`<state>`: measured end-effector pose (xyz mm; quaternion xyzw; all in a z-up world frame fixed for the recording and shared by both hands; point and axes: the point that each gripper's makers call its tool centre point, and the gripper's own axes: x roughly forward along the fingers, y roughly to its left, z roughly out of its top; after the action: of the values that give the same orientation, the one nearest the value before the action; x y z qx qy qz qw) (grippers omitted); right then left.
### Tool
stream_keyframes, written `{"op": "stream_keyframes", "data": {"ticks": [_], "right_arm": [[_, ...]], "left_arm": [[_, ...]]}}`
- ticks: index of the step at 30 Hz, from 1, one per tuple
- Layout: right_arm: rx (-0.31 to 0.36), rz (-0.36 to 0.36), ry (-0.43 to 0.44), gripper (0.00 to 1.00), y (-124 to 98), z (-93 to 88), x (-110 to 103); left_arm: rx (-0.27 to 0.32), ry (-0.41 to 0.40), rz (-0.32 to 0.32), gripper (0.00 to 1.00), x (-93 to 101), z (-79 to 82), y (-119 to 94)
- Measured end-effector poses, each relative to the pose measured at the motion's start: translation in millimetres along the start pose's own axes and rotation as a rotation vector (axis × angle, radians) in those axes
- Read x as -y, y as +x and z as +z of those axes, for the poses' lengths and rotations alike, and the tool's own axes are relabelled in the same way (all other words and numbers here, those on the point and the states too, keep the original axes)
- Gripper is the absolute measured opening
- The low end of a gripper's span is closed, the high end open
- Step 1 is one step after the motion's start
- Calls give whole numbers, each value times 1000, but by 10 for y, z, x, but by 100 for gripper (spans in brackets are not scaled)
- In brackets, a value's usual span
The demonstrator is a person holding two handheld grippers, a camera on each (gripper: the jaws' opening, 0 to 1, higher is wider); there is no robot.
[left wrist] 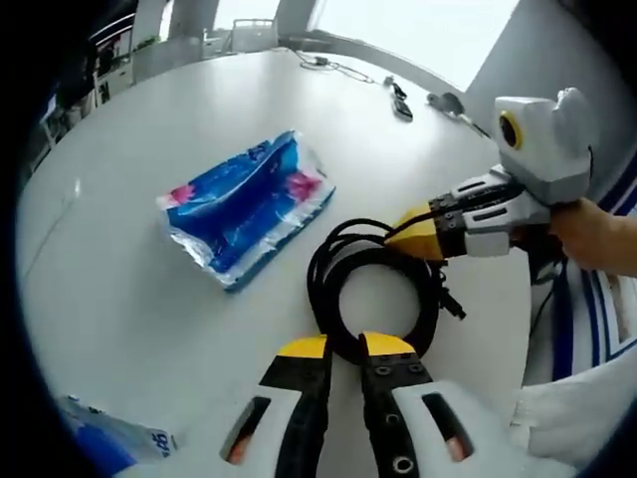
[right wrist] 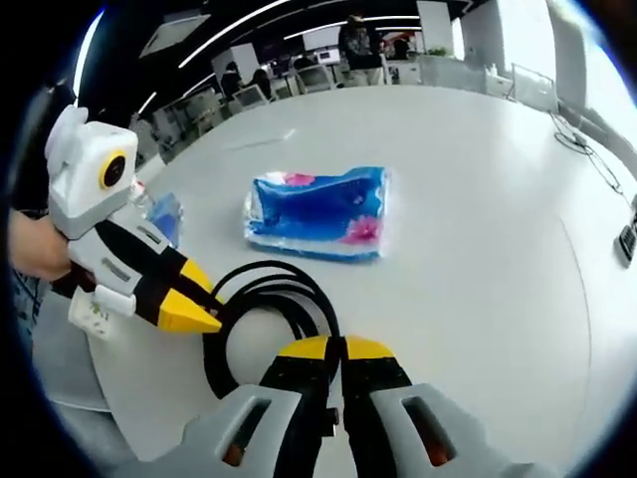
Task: Arrange the tabletop items into an orderly group along one side of the table until the central work area is clear of visible clutter.
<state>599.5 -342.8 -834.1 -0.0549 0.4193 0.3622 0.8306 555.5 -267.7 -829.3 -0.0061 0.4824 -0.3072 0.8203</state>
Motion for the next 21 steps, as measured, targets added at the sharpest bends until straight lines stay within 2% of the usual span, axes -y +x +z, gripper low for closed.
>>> {"op": "stream_keyframes", "data": {"ticks": [12,15,17,21], "right_arm": [[-3,8,3,0,-4,-2,-14],[-4,9,-12,0,-4,0,-12],[11,2,-68,2,-20,25,-15],[13,-2,-65,6,-45,16,-7]], "left_arm": [[-4,-9,1,6,-3,-2,-9],[1,8,14,8,-11,2,-9],[0,17,17,8,-2,3,-21],[-11,22,14,8,4,-18,-42]]}}
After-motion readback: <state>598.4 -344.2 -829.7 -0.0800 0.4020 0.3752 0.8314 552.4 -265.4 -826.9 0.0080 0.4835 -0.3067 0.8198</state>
